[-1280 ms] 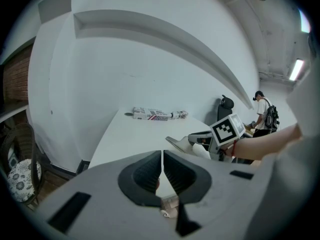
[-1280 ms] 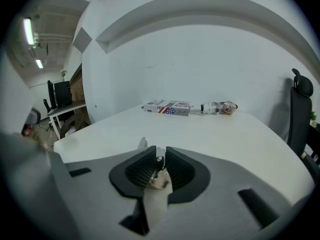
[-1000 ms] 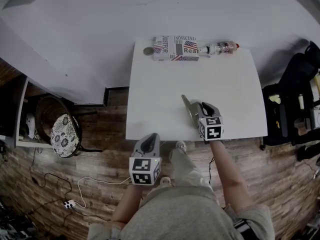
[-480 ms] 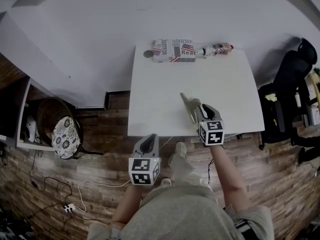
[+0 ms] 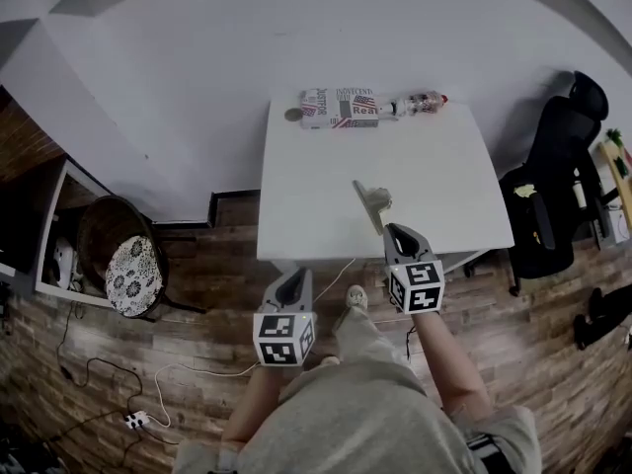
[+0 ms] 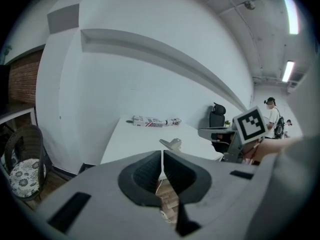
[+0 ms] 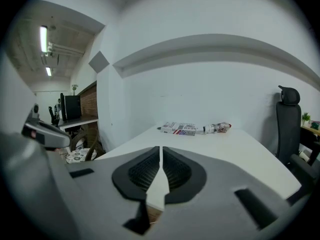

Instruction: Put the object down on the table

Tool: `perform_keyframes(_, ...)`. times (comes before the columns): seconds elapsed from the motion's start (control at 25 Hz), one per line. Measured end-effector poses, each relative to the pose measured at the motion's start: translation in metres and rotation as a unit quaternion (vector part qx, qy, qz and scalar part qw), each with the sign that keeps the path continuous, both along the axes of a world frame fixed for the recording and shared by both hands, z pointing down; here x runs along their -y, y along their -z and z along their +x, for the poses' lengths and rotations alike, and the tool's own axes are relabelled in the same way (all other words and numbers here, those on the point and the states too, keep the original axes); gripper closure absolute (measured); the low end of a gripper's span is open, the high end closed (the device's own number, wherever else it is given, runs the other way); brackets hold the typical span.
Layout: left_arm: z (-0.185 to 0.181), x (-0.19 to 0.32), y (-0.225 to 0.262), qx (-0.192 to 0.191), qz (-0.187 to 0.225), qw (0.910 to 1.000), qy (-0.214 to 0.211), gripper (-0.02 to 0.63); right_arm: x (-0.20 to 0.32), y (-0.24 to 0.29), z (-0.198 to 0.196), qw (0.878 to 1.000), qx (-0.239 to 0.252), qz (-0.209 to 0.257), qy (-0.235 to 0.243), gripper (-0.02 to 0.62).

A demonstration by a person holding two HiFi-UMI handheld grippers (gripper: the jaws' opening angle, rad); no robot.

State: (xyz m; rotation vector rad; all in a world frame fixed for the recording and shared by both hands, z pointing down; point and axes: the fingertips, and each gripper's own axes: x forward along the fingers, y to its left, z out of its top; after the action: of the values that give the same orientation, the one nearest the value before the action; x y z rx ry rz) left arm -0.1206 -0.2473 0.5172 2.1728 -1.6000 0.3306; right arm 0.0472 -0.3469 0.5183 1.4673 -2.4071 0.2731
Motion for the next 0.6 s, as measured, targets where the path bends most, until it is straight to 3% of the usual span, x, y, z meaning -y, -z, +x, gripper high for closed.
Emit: perform_keyframes(0.6,0.005,-0.053,0.013,-0.002,0.019,0.9998,-0.01,0.591,-0.1,0.049,-0.007,0.998,0.038,0.043,0.008,0.592)
